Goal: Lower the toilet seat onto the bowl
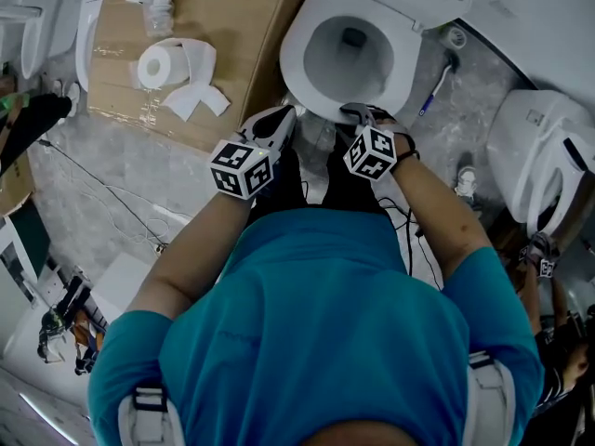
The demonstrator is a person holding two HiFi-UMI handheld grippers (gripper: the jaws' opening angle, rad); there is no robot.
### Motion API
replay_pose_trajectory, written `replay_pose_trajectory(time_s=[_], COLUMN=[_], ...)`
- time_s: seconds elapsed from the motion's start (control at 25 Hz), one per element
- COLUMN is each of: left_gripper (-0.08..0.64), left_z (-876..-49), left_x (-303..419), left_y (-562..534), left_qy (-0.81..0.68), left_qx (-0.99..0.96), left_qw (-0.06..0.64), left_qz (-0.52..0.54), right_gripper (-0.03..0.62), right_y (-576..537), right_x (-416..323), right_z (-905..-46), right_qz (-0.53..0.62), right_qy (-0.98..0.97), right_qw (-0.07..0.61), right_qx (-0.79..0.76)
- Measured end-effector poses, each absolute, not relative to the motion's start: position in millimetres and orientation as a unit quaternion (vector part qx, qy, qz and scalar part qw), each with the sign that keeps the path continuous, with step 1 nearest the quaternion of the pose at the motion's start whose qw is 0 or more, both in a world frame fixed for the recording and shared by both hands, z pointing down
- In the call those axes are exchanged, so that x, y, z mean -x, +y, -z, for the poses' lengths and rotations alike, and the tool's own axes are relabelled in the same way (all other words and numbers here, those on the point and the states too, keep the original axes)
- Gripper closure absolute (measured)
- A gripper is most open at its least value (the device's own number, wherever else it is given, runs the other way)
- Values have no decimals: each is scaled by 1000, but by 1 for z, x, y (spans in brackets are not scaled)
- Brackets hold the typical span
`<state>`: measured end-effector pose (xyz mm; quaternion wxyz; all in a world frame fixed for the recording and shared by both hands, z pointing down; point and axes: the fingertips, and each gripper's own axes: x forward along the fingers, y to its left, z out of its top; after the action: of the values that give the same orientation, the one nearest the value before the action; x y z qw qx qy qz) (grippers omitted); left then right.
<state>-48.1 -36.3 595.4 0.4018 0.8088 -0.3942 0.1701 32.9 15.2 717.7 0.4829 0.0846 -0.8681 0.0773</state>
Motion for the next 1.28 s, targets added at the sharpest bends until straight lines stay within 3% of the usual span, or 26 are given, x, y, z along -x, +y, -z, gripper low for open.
replay_pose_trajectory(time_s=[1.28], left_gripper=[555], left_z=[-643], left_x=[61], left_y=[-3], left_qy=[-359], left_qx=[-819], left_qw=[409], left_qz=[-184], right_gripper=[436], right_y=[48], right_x=[-21], right_z=[-803], right_qz=[-79], right_qy=[-853], right_qw=[511], right_qx=[-67])
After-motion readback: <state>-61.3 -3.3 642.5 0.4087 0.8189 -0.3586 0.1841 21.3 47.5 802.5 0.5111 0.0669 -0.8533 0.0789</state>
